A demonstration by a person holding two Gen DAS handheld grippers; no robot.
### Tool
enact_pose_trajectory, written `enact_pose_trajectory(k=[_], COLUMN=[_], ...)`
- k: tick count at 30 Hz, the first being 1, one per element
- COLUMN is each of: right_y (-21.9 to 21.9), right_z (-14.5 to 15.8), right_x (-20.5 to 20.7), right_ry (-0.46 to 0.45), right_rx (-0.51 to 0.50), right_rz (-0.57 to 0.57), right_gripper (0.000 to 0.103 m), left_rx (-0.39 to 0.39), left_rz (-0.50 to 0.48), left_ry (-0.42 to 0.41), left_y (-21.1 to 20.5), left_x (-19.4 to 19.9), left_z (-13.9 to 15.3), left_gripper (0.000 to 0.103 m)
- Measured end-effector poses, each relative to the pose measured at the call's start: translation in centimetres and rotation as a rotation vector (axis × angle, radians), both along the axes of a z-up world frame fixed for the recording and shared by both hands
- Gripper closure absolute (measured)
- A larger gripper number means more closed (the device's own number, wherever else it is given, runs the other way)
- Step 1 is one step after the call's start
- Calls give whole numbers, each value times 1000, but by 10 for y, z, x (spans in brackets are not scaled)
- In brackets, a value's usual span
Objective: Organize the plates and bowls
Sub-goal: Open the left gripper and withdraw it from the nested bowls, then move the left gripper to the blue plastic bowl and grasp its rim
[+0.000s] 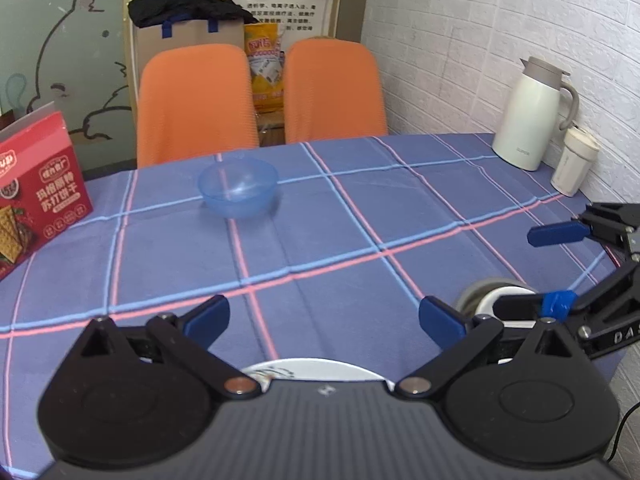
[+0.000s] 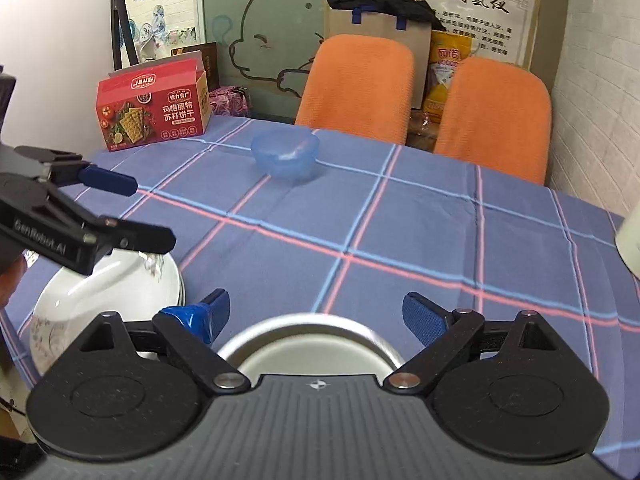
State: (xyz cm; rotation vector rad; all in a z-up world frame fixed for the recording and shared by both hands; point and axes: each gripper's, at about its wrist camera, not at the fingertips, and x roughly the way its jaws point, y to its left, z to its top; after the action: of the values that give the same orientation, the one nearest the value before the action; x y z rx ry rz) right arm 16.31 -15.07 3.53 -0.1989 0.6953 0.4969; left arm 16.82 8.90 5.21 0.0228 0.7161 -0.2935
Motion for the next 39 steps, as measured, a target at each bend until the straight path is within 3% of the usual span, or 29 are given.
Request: enact_pose_trajectory(k=[7, 14, 19, 23, 29, 39], right_y=[52, 86, 106, 115, 126, 119], right_z=[-7, -19, -37, -51, -69, -77], right_x=[53, 118, 161, 183, 191, 177], right_ry=[7, 23, 58, 72, 77, 30], right_rx=[-74, -83, -74, -74, -98, -6], right_rz=[82, 118, 105, 103, 123, 151], right_gripper=[22, 22, 22, 22, 22, 18], left_rx=[-15, -97, -163, -152, -102, -81], left_rz=[90, 203, 204, 200, 218, 227], left_ry=[10, 50, 96, 136, 171, 166], left_y=[45, 93, 92, 77, 72, 80], left_x=[39, 119, 190, 230, 251, 258], left_z=[-10, -17, -29, -46, -69, -79], left_gripper=[4, 4, 4, 4, 4, 4])
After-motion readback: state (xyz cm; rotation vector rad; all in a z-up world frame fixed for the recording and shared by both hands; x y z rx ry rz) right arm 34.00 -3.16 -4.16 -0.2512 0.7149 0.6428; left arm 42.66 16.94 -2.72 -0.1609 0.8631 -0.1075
